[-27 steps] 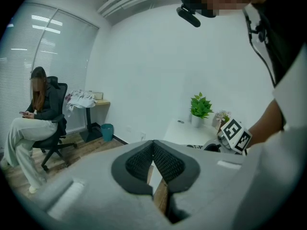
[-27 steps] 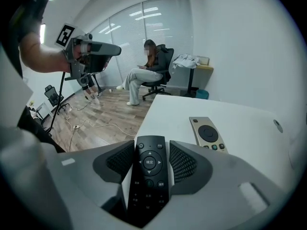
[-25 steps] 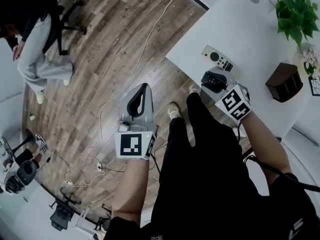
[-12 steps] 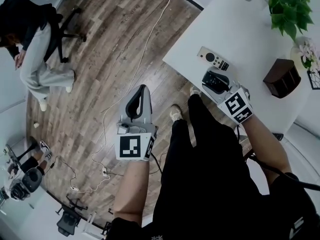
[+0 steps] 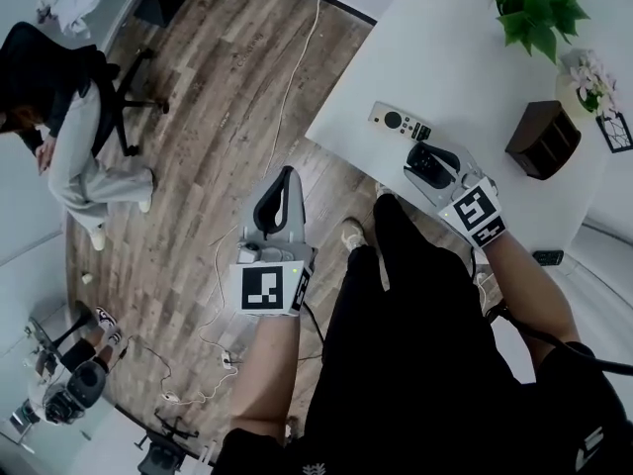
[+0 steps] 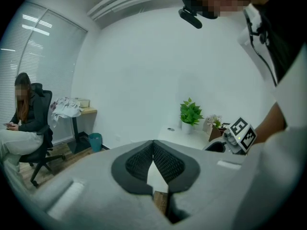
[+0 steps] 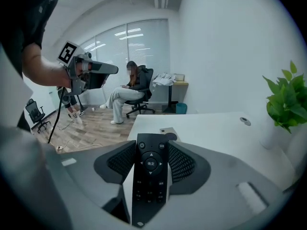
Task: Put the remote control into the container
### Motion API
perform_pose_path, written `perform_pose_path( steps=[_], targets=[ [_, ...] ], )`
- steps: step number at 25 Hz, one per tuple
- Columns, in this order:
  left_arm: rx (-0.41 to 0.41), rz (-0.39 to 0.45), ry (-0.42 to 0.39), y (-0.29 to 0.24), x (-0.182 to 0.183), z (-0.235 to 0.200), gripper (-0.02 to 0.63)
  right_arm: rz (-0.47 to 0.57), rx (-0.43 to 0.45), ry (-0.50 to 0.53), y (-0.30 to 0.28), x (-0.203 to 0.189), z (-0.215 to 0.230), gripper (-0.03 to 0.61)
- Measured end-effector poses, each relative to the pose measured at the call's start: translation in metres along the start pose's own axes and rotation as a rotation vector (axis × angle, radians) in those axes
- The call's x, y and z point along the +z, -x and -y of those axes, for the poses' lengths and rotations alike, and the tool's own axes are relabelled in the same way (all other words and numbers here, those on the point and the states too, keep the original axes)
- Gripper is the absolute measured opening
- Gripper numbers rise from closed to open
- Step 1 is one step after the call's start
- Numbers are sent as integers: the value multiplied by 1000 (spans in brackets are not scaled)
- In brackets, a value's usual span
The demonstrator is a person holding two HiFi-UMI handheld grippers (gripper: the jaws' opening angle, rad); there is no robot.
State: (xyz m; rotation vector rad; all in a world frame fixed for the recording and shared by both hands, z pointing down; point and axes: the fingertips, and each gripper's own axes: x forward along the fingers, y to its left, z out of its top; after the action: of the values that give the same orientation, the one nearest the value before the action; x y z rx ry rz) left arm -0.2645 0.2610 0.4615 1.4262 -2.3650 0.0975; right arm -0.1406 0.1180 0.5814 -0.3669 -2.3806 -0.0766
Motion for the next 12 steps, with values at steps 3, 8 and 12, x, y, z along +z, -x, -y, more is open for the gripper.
perform_pose_path(
  steps=[3,8,12],
  targets=[
    [-27,6,-19,-8,10,6,2,42,-44,-30,14,6,10,211],
    [-87,16,-52,-25,27,24,2,76,-105,-79,36,8,25,210],
    [-140,29,-81,-41,43,43,2,110,-153,-102,56,12,36,210]
  ],
)
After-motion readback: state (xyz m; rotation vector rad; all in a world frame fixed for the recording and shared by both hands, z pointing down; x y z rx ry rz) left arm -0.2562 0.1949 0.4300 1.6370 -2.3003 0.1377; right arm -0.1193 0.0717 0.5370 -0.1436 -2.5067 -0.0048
